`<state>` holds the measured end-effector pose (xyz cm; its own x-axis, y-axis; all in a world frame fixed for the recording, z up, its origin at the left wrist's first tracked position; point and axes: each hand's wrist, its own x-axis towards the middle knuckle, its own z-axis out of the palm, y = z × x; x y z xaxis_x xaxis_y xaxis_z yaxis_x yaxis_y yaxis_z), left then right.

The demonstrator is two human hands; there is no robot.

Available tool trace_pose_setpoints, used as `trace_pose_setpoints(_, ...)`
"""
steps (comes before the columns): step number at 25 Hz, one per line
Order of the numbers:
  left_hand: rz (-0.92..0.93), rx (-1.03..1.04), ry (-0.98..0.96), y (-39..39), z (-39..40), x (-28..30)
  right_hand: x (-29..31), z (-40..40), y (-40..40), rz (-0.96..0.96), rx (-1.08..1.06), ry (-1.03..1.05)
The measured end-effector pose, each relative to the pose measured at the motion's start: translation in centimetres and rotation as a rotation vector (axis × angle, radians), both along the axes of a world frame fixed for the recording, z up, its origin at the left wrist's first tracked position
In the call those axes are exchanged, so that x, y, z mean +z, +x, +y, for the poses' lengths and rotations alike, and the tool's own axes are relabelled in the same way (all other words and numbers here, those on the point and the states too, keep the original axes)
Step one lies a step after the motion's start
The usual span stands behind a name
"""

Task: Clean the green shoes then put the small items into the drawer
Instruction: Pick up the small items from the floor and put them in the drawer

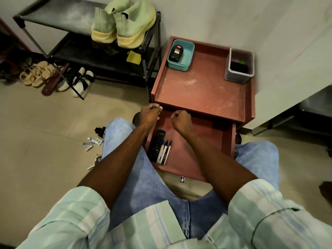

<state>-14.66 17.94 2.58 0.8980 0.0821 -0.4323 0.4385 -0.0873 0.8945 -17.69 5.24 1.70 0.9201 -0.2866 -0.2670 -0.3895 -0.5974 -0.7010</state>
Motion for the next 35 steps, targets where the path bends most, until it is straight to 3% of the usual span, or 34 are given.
trace_pose_setpoints(6,-0.202,0.261,-0.089,3.9,6.1,5.6,6.8,5.0,5.8,-0.205,0.102,0.064)
trace_pose_setpoints(9,-0.147,0.375,-0.093,4.8,11.3,4.6,7.9,9.3,7.9,-0.262,0.22,0.075)
trace_pose_setpoints(12,-0.077,0.486,-0.056,4.1,16.7,2.5,7.5,13.6,9.7,-0.218,0.336,0.049)
trace_pose_setpoints(20,0.159,0.718,0.091,3.5,30.8,-8.1,-0.3,23.2,16.8,0.045,0.688,-0.035)
trace_pose_setpoints(22,0.216,0.666,0.122,2.8,31.2,-9.3,-1.4,22.8,16.5,0.073,0.664,-0.05)
trace_pose_setpoints(29,0.4,0.508,0.305,6.6,32.7,-21.2,-13.6,27.5,20.2,0.177,0.447,0.043)
trace_pose_setpoints(35,0.472,0.196,0.604,9.8,31.6,-29.5,-20.2,30.2,21.0,0.216,0.3,0.128)
